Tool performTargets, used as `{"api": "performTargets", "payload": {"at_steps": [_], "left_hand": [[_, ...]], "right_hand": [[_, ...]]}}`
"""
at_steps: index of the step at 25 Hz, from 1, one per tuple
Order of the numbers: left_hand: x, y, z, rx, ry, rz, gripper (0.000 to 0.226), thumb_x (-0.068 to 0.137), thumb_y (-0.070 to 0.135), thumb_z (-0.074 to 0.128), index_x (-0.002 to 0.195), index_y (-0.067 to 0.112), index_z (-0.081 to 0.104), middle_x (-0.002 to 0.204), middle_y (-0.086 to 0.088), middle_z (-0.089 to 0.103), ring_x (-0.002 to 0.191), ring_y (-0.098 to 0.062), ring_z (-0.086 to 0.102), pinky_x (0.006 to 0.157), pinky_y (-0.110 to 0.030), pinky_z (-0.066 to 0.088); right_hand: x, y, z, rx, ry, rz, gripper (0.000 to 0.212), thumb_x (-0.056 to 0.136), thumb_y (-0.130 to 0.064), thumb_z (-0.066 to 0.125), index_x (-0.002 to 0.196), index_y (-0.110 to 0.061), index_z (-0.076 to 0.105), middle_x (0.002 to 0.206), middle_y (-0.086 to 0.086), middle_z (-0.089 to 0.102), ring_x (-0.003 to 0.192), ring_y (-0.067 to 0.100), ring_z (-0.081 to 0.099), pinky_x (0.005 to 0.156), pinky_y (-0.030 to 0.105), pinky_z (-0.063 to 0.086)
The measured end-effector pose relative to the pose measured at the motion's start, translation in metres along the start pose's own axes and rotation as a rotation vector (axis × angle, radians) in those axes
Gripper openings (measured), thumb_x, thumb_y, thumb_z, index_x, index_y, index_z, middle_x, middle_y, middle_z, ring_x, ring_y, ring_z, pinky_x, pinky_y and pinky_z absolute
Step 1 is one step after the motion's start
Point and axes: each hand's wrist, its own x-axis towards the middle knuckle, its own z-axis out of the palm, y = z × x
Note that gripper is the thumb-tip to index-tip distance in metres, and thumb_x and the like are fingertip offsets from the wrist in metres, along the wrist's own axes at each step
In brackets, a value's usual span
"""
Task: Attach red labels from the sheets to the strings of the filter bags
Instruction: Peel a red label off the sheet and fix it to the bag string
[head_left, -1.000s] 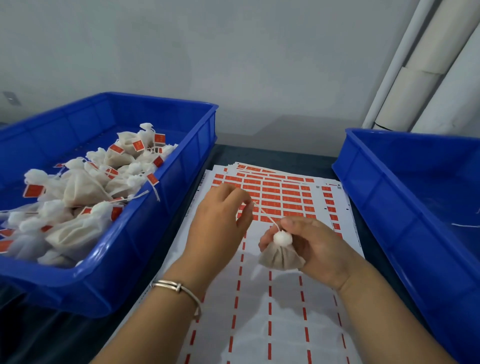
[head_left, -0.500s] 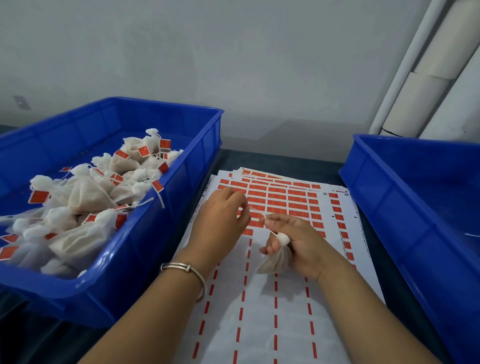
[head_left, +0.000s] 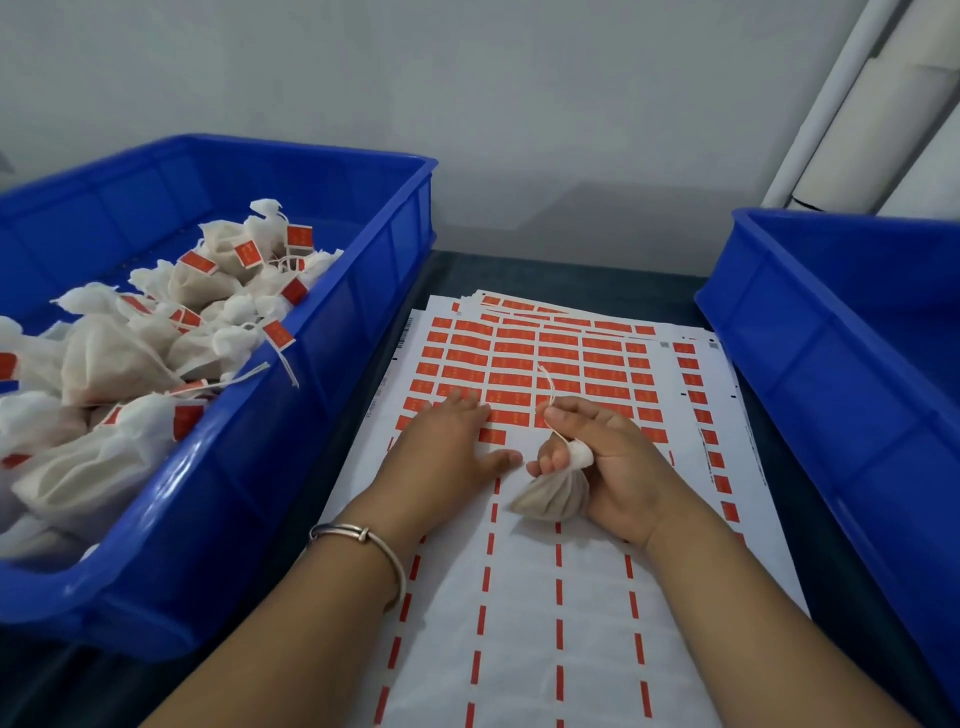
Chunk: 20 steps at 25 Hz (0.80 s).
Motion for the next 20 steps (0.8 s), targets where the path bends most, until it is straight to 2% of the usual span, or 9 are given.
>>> {"api": "performTargets", "payload": {"at_steps": [2,7,10,13,16,20], "left_hand": [[-0.002,0.002,-0.002,0.021,-0.010,0.006,0.066,0.083,0.062,0.051,0.138,0.028,0.041,0.147,0.009,0.037,0.132,-0.017,0.038,0.104,-0.034,0.034],[-0.007,0.012,-0.008,0.141,-0.058,0.031,0.060,0.090,0.053,0.045,0.142,0.023,0.037,0.151,0.005,0.030,0.137,-0.018,0.031,0.107,-0.034,0.031],[-0.007,0.020,-0.012,0.222,-0.099,0.007,0.057,0.094,0.050,0.042,0.143,0.023,0.035,0.152,0.003,0.030,0.135,-0.021,0.036,0.104,-0.036,0.036],[-0.010,0.024,-0.011,0.241,-0.080,0.007,0.043,0.096,0.045,0.040,0.133,0.024,0.047,0.137,0.003,0.050,0.113,-0.020,0.055,0.087,-0.030,0.044],[-0.018,0.020,-0.007,0.143,0.063,0.028,0.029,0.094,0.046,0.044,0.111,0.029,0.061,0.102,0.007,0.066,0.079,-0.013,0.059,0.072,-0.023,0.043],[-0.023,0.015,-0.002,0.006,0.193,0.032,0.025,0.091,0.046,0.049,0.101,0.032,0.067,0.088,0.009,0.070,0.072,-0.010,0.059,0.072,-0.026,0.050]], "right_hand": [[0.001,0.001,-0.001,-0.015,0.003,0.001,0.014,0.086,-0.015,0.060,0.098,-0.014,0.067,0.062,0.001,0.067,0.052,0.012,0.062,0.064,0.030,0.057],[0.000,0.003,0.003,-0.037,-0.005,-0.008,0.013,0.086,-0.014,0.060,0.096,-0.015,0.067,0.064,0.001,0.067,0.050,0.012,0.061,0.063,0.029,0.057],[-0.002,0.003,0.003,-0.026,-0.010,-0.008,0.012,0.089,-0.011,0.058,0.095,-0.015,0.068,0.065,0.002,0.068,0.050,0.013,0.061,0.063,0.028,0.058],[-0.004,0.002,0.004,-0.012,-0.015,-0.011,0.013,0.087,-0.011,0.059,0.097,-0.014,0.068,0.069,0.002,0.069,0.051,0.013,0.061,0.062,0.028,0.058],[-0.005,0.000,0.005,-0.018,-0.041,-0.018,0.015,0.090,-0.009,0.057,0.102,-0.010,0.066,0.068,-0.002,0.070,0.051,0.011,0.062,0.062,0.027,0.058],[-0.005,0.000,0.004,-0.035,-0.048,-0.027,0.018,0.092,-0.009,0.055,0.106,-0.010,0.065,0.073,-0.003,0.071,0.054,0.011,0.064,0.061,0.027,0.057]]}}
